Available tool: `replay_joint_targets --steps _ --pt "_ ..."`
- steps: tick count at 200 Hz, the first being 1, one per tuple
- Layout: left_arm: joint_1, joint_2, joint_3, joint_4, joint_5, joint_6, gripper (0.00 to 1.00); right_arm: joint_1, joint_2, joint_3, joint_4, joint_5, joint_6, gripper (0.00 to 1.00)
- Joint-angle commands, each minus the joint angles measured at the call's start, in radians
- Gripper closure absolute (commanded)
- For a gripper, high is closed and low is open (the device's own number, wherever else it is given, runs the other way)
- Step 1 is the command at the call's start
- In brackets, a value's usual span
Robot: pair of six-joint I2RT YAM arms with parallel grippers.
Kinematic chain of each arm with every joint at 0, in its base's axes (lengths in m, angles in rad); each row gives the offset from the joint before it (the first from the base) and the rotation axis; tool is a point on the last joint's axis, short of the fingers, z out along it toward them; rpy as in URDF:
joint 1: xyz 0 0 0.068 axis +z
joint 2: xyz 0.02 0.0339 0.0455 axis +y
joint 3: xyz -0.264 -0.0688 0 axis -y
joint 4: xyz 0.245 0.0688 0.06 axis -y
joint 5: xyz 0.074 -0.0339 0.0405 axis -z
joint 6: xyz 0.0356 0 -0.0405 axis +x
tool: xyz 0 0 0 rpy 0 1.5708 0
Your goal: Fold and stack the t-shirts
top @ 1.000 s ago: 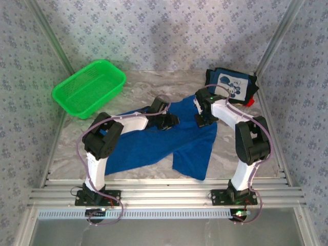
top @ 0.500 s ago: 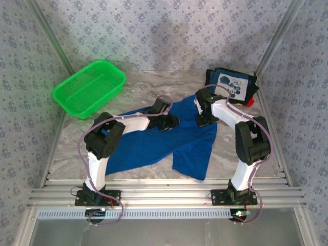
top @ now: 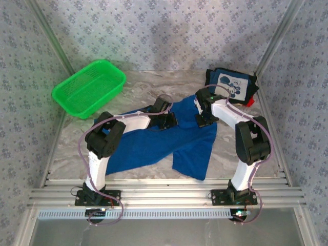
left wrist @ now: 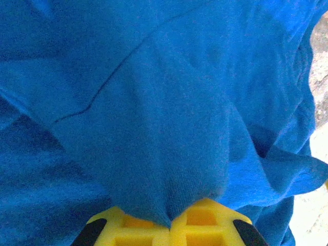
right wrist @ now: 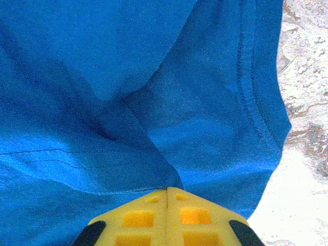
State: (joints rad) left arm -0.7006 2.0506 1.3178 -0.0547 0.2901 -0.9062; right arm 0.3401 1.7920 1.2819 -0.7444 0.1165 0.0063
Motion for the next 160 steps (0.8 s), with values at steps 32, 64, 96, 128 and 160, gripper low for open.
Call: replay_joint_targets --steps 32,64,96,128,160 --pt "0.003 -0.098 -0.02 -0.08 0.01 0.033 1.0 -0.018 -0.022 0.032 -0.036 0.069 -0.044 1.0" --pt "0.022 -0.125 -0.03 -0.092 0.051 0.023 1.0 -0.032 -0.049 0.026 -0.023 0.091 -0.077 1.0" --pt "0.033 -0.138 -0.019 -0.106 0.09 0.024 1.0 -0.032 -0.077 -0.004 -0.001 0.098 -0.113 1.0" --pt "0.035 -0.139 -0.015 -0.124 0.137 0.023 1.0 -0.03 -0.085 -0.036 0.013 0.087 -0.101 1.0" --pt "0.026 -0.113 -0.024 -0.137 0.166 0.015 1.0 -0.04 -0.075 -0.047 0.003 0.032 -0.051 1.0"
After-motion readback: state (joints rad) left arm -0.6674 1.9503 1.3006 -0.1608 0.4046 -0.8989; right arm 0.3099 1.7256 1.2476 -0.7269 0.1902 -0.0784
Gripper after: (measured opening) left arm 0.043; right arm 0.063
